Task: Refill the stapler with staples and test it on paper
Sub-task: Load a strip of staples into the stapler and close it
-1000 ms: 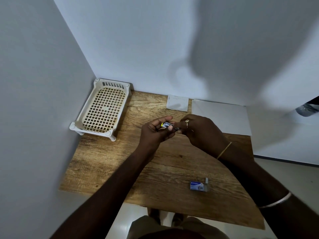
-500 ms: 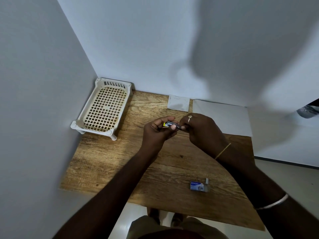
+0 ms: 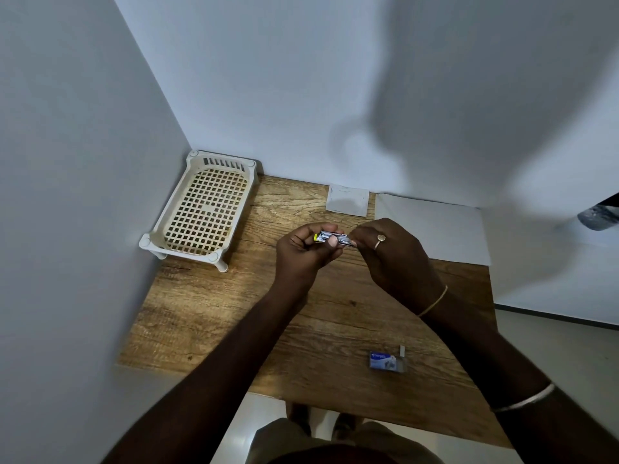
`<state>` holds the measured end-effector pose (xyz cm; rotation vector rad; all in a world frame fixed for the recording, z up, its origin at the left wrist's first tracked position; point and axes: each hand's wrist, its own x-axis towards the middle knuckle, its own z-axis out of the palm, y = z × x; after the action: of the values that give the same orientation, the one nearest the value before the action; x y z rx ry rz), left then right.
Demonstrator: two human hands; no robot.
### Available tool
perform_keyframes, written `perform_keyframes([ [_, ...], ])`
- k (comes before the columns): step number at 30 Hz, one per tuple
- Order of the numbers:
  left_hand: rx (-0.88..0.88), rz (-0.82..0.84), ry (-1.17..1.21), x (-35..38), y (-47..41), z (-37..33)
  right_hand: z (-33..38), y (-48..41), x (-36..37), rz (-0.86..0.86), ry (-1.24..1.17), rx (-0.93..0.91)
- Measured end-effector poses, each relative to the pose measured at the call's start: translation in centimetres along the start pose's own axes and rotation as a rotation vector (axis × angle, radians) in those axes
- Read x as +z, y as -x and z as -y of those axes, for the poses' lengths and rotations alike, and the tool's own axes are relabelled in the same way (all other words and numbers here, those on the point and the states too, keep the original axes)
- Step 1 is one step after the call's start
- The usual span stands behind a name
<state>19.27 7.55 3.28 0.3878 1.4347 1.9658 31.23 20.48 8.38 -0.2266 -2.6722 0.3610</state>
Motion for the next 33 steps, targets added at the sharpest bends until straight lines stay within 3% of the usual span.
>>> perform_keyframes([
  [6, 0.020, -0.029, -0.021, -0.7, -0.1, 0.1, 0.2, -0.4, -0.9, -0.165, -0.272, 0.243],
  [10, 0.017, -0.015, -0.031, -1.0, 0.0, 0.4, 0.2, -1.1, -1.5, -0.144, -0.471, 0.384],
  [15, 0.033, -0.017, -0.027, -0.6, 0.3, 0.4, 0.6, -1.7, -1.1, -0.029, -0.276, 0.249],
  [27, 0.040, -0.094, 0.009, -0.3, 0.9, 0.7, 3.2, -1.5, 0.1, -0.133, -0.243, 0.341],
  [33, 0.019, -0.104, 0.038, 0.2, 1.2, 0.7, 3.2, -1.5, 0.8, -0.060, -0.119, 0.308],
])
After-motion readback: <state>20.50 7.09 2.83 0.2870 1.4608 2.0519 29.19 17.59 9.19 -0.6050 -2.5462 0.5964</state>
